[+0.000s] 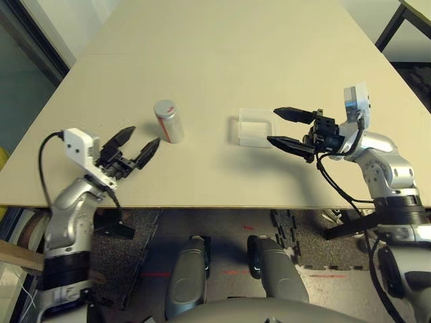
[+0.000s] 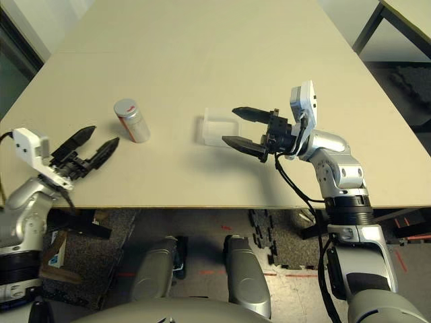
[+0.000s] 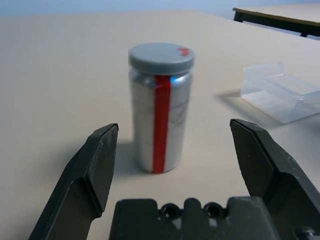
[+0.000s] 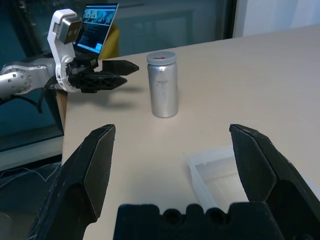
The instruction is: Pour the medicine from the bottle into the box.
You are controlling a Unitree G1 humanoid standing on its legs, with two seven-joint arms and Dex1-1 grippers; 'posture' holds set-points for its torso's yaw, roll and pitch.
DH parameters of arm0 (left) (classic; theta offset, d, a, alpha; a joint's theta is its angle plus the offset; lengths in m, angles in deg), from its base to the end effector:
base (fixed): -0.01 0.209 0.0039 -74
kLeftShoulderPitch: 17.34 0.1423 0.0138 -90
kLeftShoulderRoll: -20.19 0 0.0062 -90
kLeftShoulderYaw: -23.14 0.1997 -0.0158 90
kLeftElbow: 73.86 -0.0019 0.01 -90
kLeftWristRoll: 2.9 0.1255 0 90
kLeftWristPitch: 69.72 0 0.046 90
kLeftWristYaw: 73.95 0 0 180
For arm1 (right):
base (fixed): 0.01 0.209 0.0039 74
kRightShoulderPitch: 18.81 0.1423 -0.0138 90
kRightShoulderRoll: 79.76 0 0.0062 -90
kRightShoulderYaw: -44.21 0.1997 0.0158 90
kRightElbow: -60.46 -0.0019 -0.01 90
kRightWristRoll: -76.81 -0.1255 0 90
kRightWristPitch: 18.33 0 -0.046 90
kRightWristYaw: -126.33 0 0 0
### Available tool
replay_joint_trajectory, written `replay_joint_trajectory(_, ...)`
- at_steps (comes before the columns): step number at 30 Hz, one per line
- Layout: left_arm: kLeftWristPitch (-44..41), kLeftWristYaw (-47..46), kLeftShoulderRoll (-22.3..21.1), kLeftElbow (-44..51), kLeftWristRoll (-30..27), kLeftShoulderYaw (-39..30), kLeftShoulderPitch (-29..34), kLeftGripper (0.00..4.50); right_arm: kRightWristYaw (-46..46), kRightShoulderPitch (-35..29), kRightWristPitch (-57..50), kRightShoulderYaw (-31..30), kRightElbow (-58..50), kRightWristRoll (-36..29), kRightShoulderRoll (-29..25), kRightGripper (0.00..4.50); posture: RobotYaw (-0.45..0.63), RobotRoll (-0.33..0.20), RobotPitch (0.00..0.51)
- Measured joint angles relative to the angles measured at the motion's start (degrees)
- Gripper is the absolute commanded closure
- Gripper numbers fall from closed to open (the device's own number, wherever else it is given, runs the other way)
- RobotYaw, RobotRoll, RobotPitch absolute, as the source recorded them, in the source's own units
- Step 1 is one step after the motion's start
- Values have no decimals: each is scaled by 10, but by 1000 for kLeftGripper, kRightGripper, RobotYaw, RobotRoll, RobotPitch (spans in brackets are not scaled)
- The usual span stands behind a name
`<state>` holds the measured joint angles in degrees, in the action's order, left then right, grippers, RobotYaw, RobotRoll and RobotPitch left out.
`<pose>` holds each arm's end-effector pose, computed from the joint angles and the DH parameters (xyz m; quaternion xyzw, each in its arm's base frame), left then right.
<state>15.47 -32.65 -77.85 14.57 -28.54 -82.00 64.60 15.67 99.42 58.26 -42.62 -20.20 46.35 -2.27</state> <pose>0.2134 0.2721 0.0849 -0.0034 -0.0739 -0.2530 0.9646 0.2820 -0.2374 0.1355 -0.0110 -0.0661 0.5781 0.8132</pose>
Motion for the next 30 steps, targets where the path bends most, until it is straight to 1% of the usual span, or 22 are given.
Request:
replay_joint_trajectory(8, 33, -23, 14, -51, 30, 26, -50, 21, -7, -6, 0, 0, -1, 2, -3, 0, 39, 0, 177)
replay_joint_trajectory(26, 86, -52, 50, -188, 70, 44, -138, 21, -34, -30, 0, 1, -29, 3, -15, 0, -20, 0, 178)
replay_joint_trajectory(30, 99, -54, 51, -222, 77, 45, -162, 21, -39, -36, 0, 1, -42, 3, -21, 0, -33, 0, 178)
